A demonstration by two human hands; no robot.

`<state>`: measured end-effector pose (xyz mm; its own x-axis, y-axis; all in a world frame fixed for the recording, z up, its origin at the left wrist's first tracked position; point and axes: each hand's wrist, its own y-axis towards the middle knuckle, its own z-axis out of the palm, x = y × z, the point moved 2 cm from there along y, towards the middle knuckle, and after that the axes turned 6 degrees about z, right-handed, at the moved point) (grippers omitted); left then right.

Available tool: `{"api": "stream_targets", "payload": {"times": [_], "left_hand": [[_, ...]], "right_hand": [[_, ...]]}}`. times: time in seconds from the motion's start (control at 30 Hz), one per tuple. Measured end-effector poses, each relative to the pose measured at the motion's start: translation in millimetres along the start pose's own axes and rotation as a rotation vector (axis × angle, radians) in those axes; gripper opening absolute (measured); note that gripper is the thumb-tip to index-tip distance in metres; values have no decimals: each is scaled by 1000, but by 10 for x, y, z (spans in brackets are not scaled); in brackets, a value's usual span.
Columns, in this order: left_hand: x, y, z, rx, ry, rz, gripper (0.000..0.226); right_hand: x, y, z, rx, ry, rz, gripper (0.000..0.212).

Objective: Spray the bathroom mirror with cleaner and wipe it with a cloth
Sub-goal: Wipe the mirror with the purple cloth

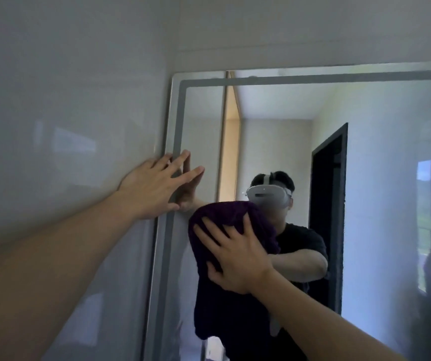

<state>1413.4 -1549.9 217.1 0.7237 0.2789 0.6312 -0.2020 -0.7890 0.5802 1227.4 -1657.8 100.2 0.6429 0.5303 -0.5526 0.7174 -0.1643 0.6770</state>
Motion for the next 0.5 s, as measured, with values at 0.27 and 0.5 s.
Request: {"api": "stream_targets", "payload": {"times": [0.27, 0.5], "left_hand": [[-34, -11, -34, -5, 12, 6, 112], [-29, 10, -20, 2, -20, -13, 111]], "right_hand": [[-1256, 17, -570, -86, -117, 305, 81], [-1554, -371, -551, -269, 3, 888, 80]]}}
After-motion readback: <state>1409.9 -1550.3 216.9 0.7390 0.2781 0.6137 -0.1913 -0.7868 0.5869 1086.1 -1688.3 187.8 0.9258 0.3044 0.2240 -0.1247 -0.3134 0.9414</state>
